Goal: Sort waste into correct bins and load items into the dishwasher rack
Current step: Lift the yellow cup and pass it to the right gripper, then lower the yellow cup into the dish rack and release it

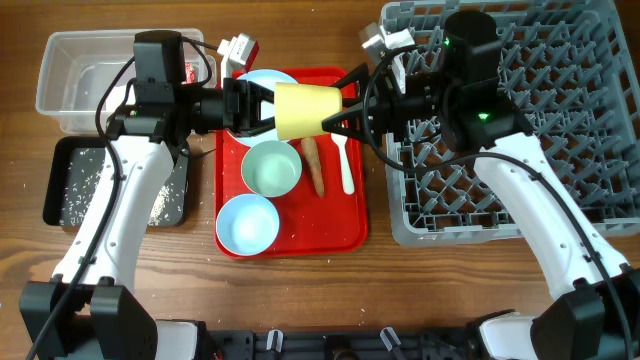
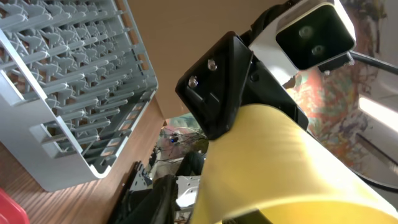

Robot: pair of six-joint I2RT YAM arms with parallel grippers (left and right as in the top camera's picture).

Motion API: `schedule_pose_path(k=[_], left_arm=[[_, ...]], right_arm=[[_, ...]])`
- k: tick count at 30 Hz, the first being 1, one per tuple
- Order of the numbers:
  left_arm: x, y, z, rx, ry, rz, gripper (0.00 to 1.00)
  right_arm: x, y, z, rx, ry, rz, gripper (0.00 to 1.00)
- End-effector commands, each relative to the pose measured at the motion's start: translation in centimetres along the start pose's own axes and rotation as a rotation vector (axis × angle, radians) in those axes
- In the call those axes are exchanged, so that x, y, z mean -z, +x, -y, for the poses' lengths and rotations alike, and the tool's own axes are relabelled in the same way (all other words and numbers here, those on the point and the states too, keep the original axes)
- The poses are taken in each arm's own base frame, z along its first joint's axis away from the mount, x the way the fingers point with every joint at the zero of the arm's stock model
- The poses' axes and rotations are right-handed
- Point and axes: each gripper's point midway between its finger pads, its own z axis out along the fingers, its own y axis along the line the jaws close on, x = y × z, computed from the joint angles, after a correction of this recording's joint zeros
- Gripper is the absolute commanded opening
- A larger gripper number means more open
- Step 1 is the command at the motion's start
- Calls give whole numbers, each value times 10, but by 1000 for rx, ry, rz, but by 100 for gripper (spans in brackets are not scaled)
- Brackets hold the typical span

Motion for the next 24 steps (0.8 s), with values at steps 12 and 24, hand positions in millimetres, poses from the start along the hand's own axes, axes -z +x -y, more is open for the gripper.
schedule_pose_path(k=[12,24], left_arm=[[59,-22,-124,69,-800,284,46],[118,-10,-162,130,-1200,351,50]], right_arm=[[172,84,73,-634,1156,-75,47],[236,202,32,-1103,1627,-518,50]])
